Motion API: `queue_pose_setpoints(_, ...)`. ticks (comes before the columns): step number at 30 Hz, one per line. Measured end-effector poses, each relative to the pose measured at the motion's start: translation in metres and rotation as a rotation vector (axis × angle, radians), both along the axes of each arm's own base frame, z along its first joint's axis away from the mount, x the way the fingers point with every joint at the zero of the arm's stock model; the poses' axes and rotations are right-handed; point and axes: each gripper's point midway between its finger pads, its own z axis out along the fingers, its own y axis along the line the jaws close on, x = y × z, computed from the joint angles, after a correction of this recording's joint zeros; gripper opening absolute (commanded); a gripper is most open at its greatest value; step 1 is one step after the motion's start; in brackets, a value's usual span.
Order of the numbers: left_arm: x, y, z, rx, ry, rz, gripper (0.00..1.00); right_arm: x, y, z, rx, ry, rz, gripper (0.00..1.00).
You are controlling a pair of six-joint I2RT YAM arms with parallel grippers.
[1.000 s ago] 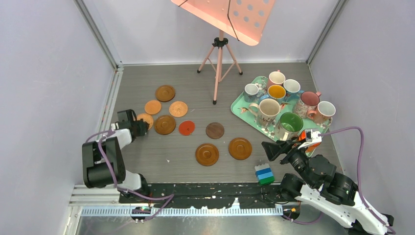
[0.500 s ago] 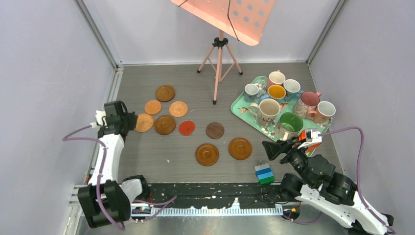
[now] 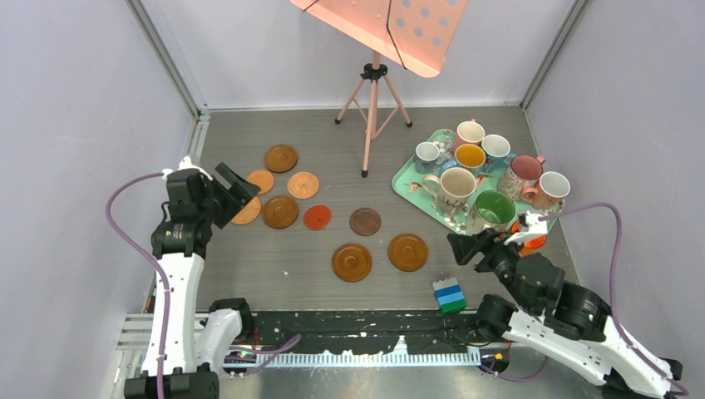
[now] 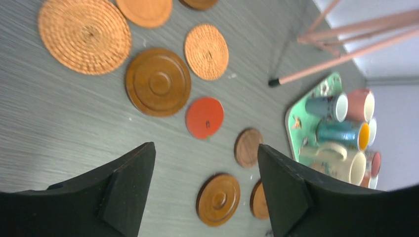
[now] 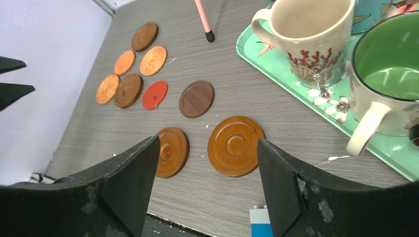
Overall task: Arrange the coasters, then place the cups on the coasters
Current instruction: Move the coaster to the center of the board.
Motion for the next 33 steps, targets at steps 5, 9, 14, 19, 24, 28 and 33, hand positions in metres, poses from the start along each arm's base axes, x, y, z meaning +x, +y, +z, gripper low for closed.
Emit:
queue_pose_setpoints(5, -0.025, -0.028, -0.011, 0.074, 0.045, -0.211, 0.99, 0.013, 0.040, -0.004, -0.094, 0.085, 0.061, 0.67)
queue_pose_setpoints(9, -0.038, -0.036, -0.025, 0.128, 0.101, -0.319, 0.99, 0.021, 0.086, -0.029, -0.171, 0.192, 0.154, 0.58)
queue_pose_setpoints(14, -0.051, -0.042, -0.038, 0.182, 0.136, -0.433, 0.99, 0.027, 0.138, -0.072, -0.233, 0.333, 0.252, 0.57)
queue_pose_setpoints(19, -0.064, -0.048, -0.059, 0.209, 0.157, -0.495, 0.99, 0.030, 0.172, -0.101, -0.218, 0.422, 0.302, 0.58)
queue_pose_setpoints(24, -0.071, -0.045, -0.069, 0.229, 0.162, -0.495, 0.99, 0.031, 0.198, -0.122, -0.191, 0.480, 0.328, 0.58)
queue_pose_setpoints(28, -0.070, -0.043, -0.064, 0.246, 0.132, -0.479, 0.99, 0.027, 0.209, -0.143, -0.208, 0.527, 0.338, 0.57)
queue_pose_setpoints(33, -0.072, -0.038, -0.058, 0.272, 0.097, -0.452, 0.99, 0.030, 0.216, -0.154, -0.209, 0.538, 0.327, 0.57)
